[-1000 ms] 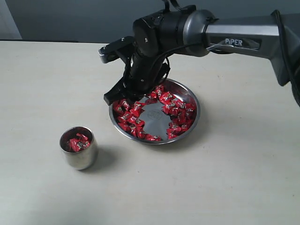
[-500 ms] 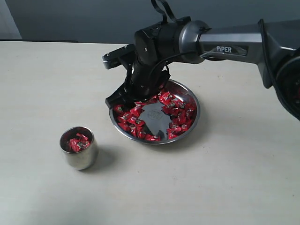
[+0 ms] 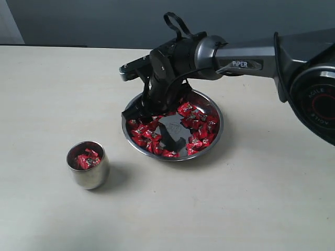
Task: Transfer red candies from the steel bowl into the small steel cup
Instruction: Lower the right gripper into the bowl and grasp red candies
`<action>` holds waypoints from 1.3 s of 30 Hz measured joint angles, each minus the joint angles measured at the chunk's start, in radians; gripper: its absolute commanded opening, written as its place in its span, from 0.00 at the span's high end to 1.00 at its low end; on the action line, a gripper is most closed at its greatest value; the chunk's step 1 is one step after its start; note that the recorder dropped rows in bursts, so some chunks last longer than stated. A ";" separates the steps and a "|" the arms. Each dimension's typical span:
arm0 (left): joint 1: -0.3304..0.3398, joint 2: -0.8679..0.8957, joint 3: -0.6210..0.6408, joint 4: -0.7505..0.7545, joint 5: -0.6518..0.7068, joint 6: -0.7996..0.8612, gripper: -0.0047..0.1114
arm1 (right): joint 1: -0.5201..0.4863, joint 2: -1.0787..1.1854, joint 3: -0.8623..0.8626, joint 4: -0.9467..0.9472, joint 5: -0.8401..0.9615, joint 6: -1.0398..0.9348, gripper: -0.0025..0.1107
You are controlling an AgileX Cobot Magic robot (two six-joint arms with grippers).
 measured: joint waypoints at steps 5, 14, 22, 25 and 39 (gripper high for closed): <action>0.000 0.000 0.000 0.000 0.000 0.000 0.96 | -0.025 0.000 0.000 0.003 -0.001 0.000 0.51; 0.000 0.000 0.000 0.000 0.000 0.000 0.96 | -0.031 0.004 0.000 0.089 -0.005 0.000 0.51; 0.000 0.000 0.000 0.000 0.000 0.000 0.96 | -0.031 0.024 0.000 0.115 -0.006 0.000 0.61; 0.000 0.000 0.000 0.000 0.000 0.000 0.96 | -0.031 0.024 0.000 0.115 -0.006 0.000 0.79; 0.000 0.000 0.000 0.000 0.000 0.000 0.96 | -0.031 0.018 0.000 0.115 -0.013 0.002 0.98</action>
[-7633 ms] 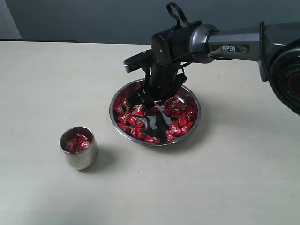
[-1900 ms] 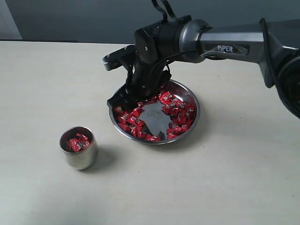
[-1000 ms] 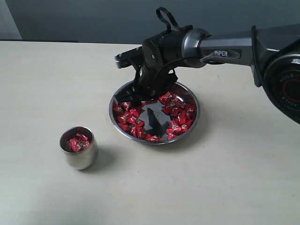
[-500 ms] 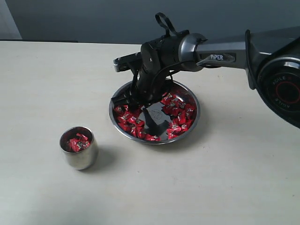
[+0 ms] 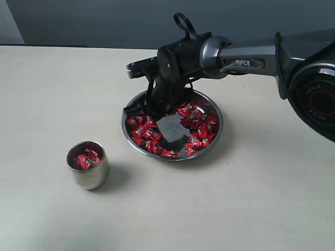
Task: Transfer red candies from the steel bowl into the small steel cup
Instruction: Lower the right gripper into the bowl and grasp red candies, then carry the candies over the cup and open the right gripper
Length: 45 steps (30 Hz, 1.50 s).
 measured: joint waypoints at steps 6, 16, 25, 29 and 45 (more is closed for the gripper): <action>0.000 0.000 0.000 0.000 0.000 0.000 0.96 | 0.000 -0.059 0.000 0.000 0.002 0.000 0.98; 0.000 0.000 0.000 0.000 0.000 0.000 0.96 | 0.056 -0.192 0.000 0.025 0.056 -0.006 0.98; 0.000 0.000 0.000 0.000 0.000 0.000 0.96 | 0.235 -0.247 0.000 0.040 0.135 -0.070 0.98; 0.000 0.000 0.000 0.000 0.000 0.000 0.96 | 0.294 -0.247 0.000 0.044 0.176 -0.083 0.98; 0.000 0.000 0.000 0.000 0.000 0.000 0.96 | 0.340 -0.206 0.000 0.068 0.210 -0.106 0.98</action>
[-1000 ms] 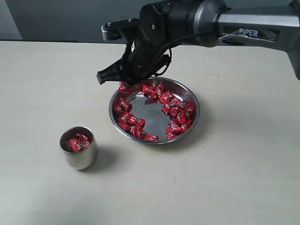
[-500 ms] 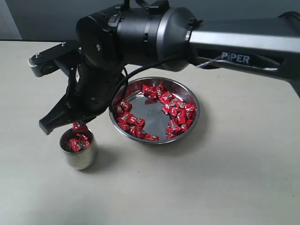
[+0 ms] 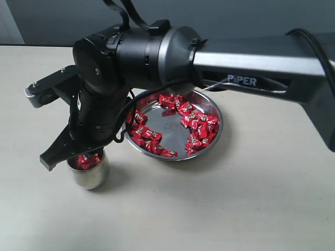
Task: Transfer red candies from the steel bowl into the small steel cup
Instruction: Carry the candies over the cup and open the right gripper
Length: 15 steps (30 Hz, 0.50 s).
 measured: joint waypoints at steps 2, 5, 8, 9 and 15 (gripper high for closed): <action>0.000 0.000 0.000 0.000 0.000 0.000 0.96 | 0.000 0.011 0.000 0.021 -0.002 -0.013 0.98; 0.000 0.000 0.000 0.000 0.000 0.000 0.96 | 0.000 0.015 0.000 0.030 -0.022 -0.024 0.98; 0.000 0.000 0.000 0.000 0.000 0.000 0.96 | 0.000 0.015 0.000 0.033 -0.040 -0.032 0.98; 0.000 0.000 0.000 0.000 0.000 0.000 0.96 | 0.000 0.015 0.000 0.033 -0.042 -0.035 0.98; 0.000 0.000 0.000 0.000 0.000 0.000 0.96 | 0.000 0.015 0.000 0.033 -0.038 -0.061 0.91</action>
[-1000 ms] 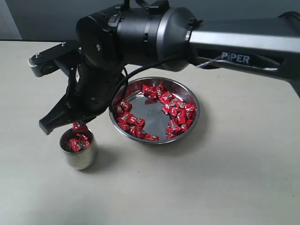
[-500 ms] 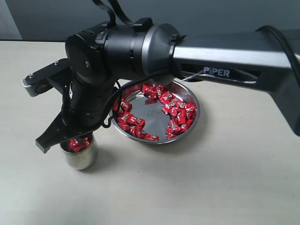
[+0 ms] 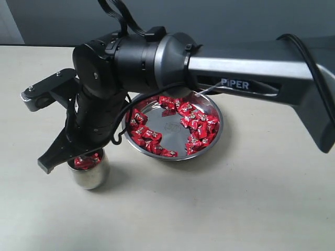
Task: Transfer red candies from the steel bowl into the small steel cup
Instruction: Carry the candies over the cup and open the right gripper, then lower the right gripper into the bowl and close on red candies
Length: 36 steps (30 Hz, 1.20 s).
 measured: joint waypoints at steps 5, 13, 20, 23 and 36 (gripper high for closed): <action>0.000 0.000 0.000 0.000 0.000 0.000 0.96 | 0.000 0.000 0.000 0.002 0.006 -0.016 0.75; 0.000 0.000 0.000 0.000 0.000 0.000 0.96 | 0.000 0.000 0.000 -0.055 0.006 -0.013 0.75; 0.000 0.000 0.000 0.000 0.000 0.000 0.96 | 0.000 -0.077 0.000 -0.235 0.029 0.099 0.75; 0.000 0.000 0.000 0.000 0.000 0.000 0.96 | 0.000 -0.103 0.000 -0.256 0.031 0.135 0.75; 0.000 0.000 0.000 0.000 0.000 0.000 0.96 | -0.156 -0.120 0.031 -0.478 -0.048 0.339 0.75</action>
